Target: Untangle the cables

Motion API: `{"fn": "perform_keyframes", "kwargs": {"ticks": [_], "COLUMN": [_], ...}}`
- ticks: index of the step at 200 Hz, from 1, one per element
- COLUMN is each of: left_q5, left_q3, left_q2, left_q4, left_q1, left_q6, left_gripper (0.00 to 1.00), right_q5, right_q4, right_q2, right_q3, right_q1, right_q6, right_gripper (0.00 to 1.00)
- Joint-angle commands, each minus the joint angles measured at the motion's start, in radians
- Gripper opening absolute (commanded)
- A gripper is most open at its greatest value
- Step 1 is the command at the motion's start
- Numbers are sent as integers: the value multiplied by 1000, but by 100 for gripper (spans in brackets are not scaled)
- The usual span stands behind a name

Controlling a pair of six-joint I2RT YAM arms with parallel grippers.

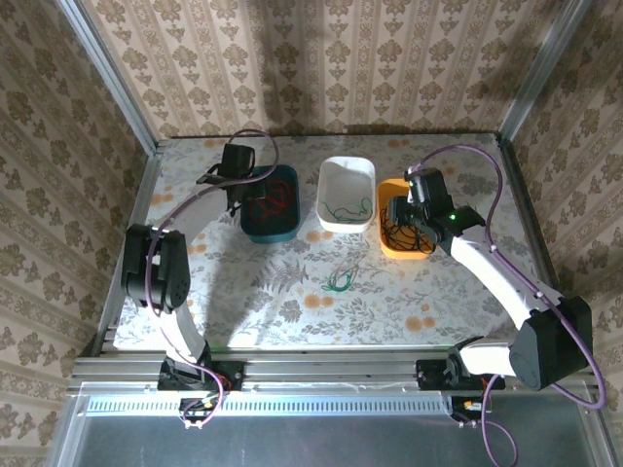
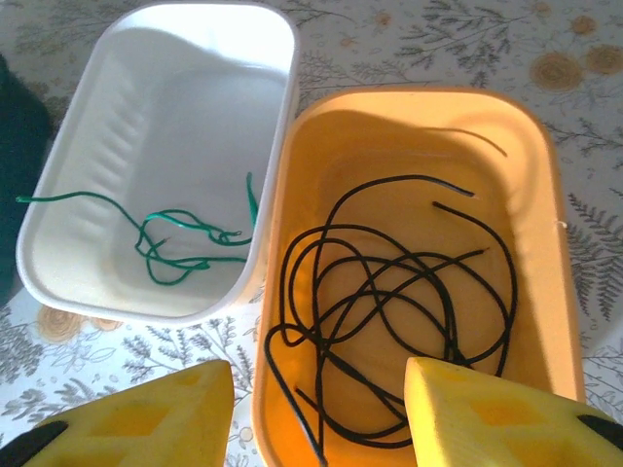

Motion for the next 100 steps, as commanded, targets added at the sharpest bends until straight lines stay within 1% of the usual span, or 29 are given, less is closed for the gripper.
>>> {"fn": "perform_keyframes", "kwargs": {"ticks": [1,10,15,29,48,50,56,65,76,89,100], "left_q5": [41,125,182,344,458,465,487,527,551,528,457], "left_q3": [-2,-38,-58,-113,-163,-170,-193,-225,-253,-275,-289], "left_q2": [-94,-129,-148,-186,-199,-200,-205,-211,-212,-206,-196], "left_q4": [76,98,100,65,-27,-33,-43,-48,-55,-61,-55], "left_q1": [-89,-118,-159,-208,-261,-265,-278,-297,-328,-371,-415], "left_q6": [133,209,248,328,367,369,371,378,396,423,444], "left_gripper": [74,76,76,77,77,77,75,73,72,72,72], "right_q5": [-137,-219,-270,-375,-469,-474,-477,-451,-415,-348,-276], "right_q4": [-36,-43,-50,-89,-154,-160,-176,-193,-192,-160,-148], "right_q2": [-24,-17,-9,29,85,110,138,173,203,214,220], "right_q3": [29,24,21,20,13,12,13,11,5,-15,-19], "right_q1": [17,35,50,98,173,180,199,223,230,220,193], "right_q6": [-42,-57,-69,-93,-131,-136,-146,-151,-137,-100,-55], "right_gripper": [51,52,52,52,52,52,52,52,52,52,52]}}
